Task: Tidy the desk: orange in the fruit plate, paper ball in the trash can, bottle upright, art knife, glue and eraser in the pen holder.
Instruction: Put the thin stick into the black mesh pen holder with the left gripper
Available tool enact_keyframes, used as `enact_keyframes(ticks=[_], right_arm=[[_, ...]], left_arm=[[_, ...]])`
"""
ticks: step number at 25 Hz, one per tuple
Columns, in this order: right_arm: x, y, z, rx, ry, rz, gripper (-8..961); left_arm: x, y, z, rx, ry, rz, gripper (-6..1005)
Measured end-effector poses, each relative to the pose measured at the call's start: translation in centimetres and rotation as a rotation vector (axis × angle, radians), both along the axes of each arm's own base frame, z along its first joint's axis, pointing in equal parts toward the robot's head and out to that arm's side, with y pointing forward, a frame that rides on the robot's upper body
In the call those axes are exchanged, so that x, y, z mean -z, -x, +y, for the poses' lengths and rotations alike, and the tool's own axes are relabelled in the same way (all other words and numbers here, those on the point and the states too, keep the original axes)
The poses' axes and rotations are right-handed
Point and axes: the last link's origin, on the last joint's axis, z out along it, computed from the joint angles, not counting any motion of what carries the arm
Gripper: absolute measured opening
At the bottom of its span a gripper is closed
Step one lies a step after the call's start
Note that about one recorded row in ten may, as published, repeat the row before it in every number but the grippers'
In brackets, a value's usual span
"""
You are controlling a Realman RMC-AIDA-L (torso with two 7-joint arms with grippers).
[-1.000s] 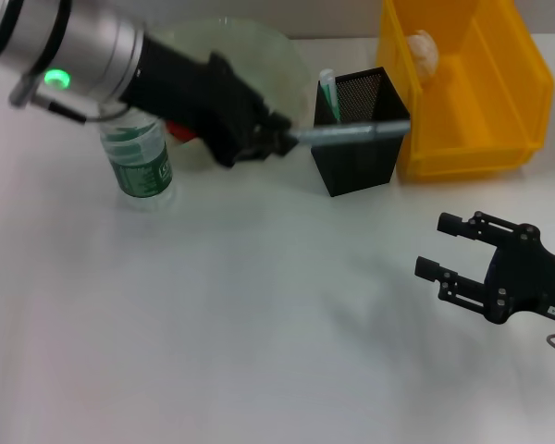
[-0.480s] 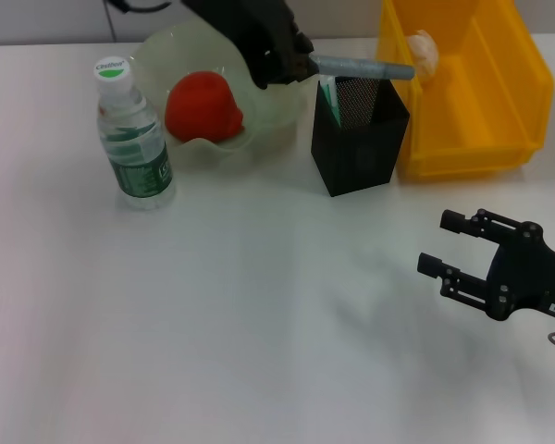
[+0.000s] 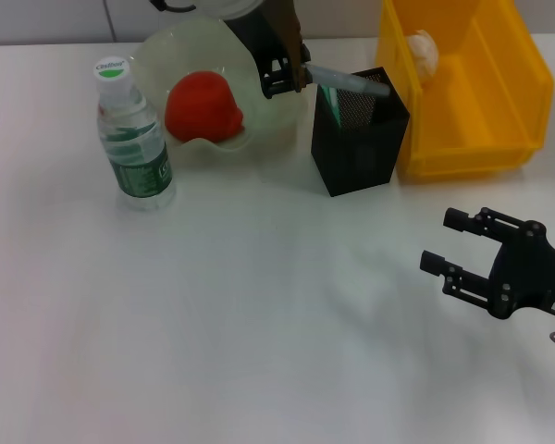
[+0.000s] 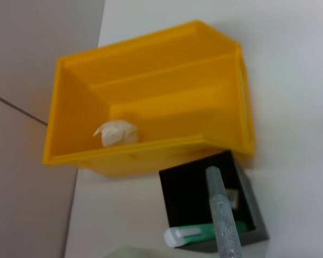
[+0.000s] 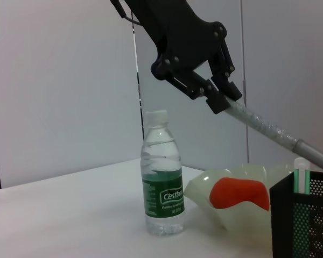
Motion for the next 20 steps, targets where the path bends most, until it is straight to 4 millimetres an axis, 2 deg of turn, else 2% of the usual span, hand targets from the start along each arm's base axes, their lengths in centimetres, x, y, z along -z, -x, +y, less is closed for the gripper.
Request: enact_keyframes(ticks=[2,13,20], right_arm=[[0.0,0.0,0.0,0.0,0.0,0.0,652],[-0.2,-0.1,-0.1,0.007,-0.008,0.011,652],[-0.1,0.0,-0.2,0.009,-0.005,0.016,653]], left_arm=[[0.0,0.0,0.0,0.0,0.0,0.0,166],[2.7,-1.2,-1.0,0.174,-0.005,0.165,166],[3.6,-1.0,-1.3,0.234,-0.022,0.242,166]])
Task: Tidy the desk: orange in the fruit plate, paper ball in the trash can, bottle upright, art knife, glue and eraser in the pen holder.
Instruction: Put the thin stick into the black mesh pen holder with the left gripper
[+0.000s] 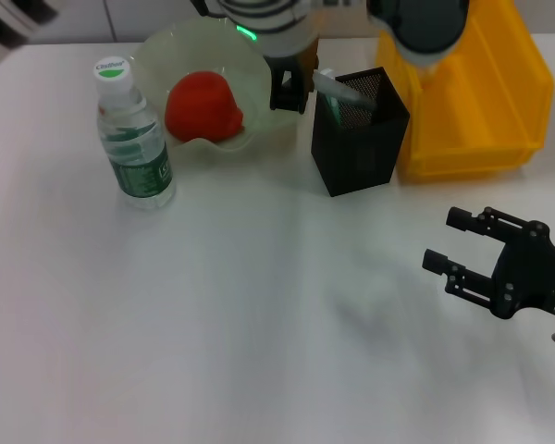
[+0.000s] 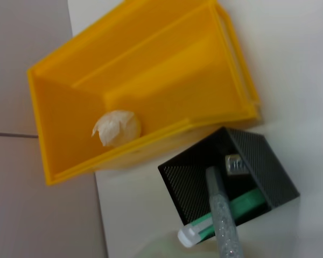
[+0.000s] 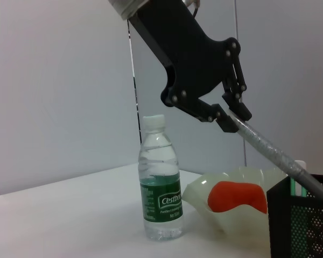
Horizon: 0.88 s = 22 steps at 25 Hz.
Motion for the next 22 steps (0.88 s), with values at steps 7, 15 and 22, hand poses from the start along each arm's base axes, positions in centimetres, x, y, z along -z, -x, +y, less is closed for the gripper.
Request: enact_keyframes(ticks=[7,15,22], right_arm=[[0.1,0.0,-0.1,0.003,0.005,0.007,653],[0.1,0.0,-0.2,0.005,0.006,0.008,652],[0.1,0.0,-0.2,0.006,0.006,0.007,652]], left_arm=[[1.1,0.6,-0.4,0.049,0.006,0.059,164],[1.7,0.7,-0.7,0.074,0.02,0.067,173],[1.7,0.7,-0.7,0.061,0.019,0.062,214]])
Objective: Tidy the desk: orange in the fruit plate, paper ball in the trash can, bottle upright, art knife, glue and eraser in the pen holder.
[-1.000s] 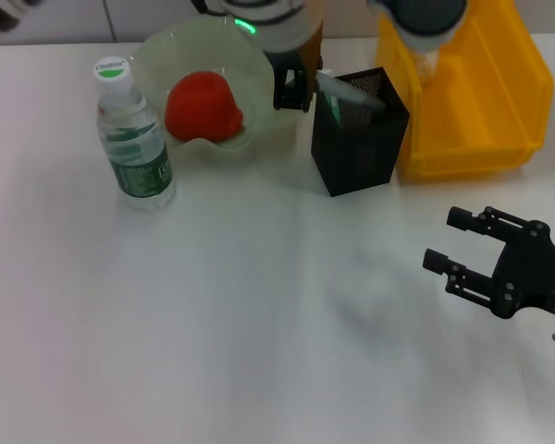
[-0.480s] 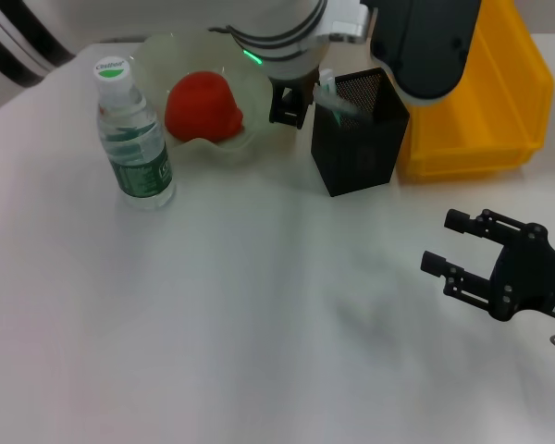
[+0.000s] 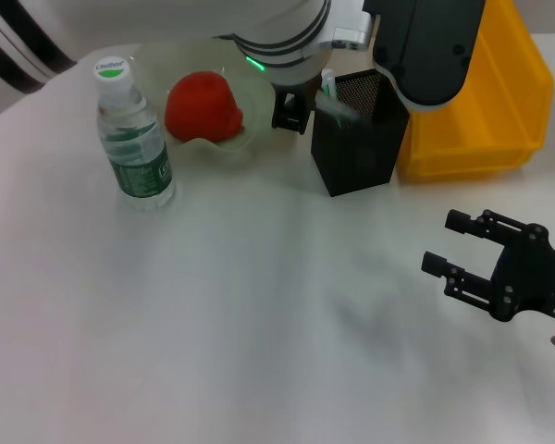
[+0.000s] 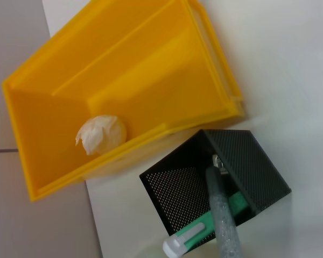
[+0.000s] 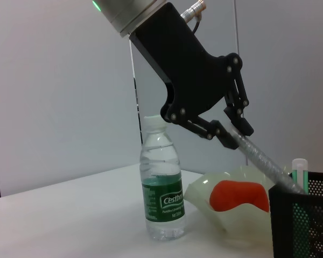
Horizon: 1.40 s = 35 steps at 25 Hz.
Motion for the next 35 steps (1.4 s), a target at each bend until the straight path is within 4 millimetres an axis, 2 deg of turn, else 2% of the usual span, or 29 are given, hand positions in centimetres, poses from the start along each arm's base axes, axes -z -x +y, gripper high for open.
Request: enact_keyframes(ticks=[8,11,20,25,27,29,30,31,34,35], right_arm=[[0.0,0.1,-0.1,-0.004,0.003,0.007,653],[0.0,0.1,-0.1,-0.004,0.003,0.007,653],[0.0,0.0,-0.2,0.001,0.006,0.011,653],[0.0,0.0,-0.2,0.002,0.006,0.012,653],[0.0,0.0,-0.2,0.002,0.006,0.012,653],[-0.1,0.1,-0.1,0.0,0.006,0.013,652],[-0.1,0.1,0.0,0.0,0.007,0.014,652],[-0.1,0.1,0.0,0.001,0.009,0.016,652],[-0.2,0.2,0.0,-0.002,0.011,0.021,653],[-0.3,0.3,0.0,-0.005,0.012,0.023,655]], left_arm=[[0.1,0.1,0.0,-0.003,-0.006,-0.019,262],[0.2,0.1,0.0,0.002,-0.006,-0.024,541],[0.0,0.2,0.0,-0.024,-0.001,-0.085,727],[-0.9,0.2,-0.2,-0.107,0.069,-0.314,781],[-0.9,0.2,-0.2,-0.107,0.069,-0.314,791],[-2.6,2.2,0.0,-0.235,0.207,-0.627,794],[-2.6,2.2,0.0,-0.235,0.207,-0.627,793],[-3.5,4.0,0.2,-0.309,0.263,-0.782,792],[-4.0,6.4,0.0,-0.373,0.317,-0.909,788],[-4.0,6.4,0.0,-0.373,0.317,-0.909,787]])
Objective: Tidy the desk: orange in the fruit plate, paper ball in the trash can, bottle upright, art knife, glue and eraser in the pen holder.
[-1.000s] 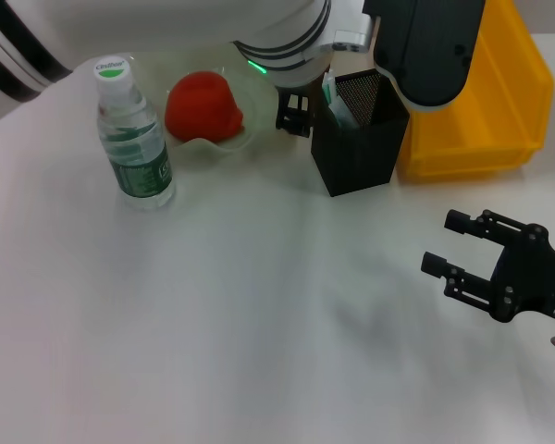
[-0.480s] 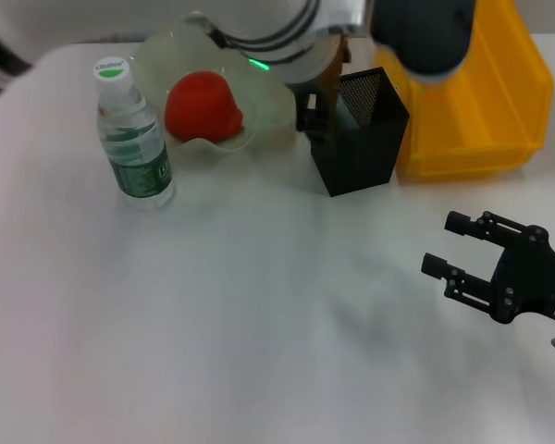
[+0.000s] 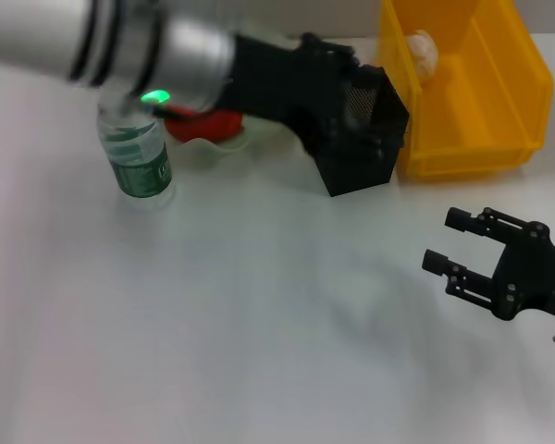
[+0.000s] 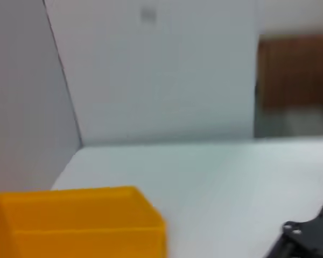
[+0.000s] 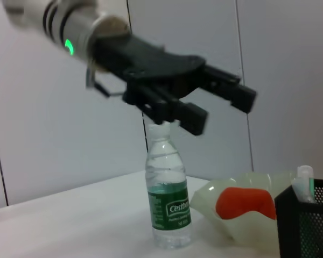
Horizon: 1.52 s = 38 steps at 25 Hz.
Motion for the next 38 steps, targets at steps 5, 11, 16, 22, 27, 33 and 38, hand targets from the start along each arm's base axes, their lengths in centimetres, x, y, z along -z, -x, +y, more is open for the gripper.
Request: enact_keyframes(ticks=[5,11,16,22,27,33,38], right_arm=[[-0.8,0.1,0.7,0.043,0.044,0.023,661],[-1.6,0.3,0.8,0.03,0.107,0.002,705],[-2.5,0.4,0.6,0.003,0.133,-0.025,815],[-3.4,0.9,-0.3,-0.086,0.25,-0.08,815],[-3.7,1.1,-0.3,-0.109,0.262,-0.094,815],[-3.5,1.7,0.6,-0.133,0.271,-0.106,815],[-3.5,1.9,0.9,-0.14,0.272,-0.108,815]], left_arm=[[-0.6,8.9,-2.6,-0.185,0.108,-0.331,781],[-0.9,13.6,-4.7,-0.275,0.117,-0.462,774],[-1.8,17.7,-8.3,-0.284,0.069,-0.53,768],[-1.3,20.5,-10.4,-0.28,0.033,-0.518,762],[-0.8,21.6,-11.3,-0.301,0.053,-0.505,756],[-1.0,22.2,-11.5,-0.323,0.061,-0.487,745],[-1.4,22.4,-11.5,-0.321,0.062,-0.478,721]])
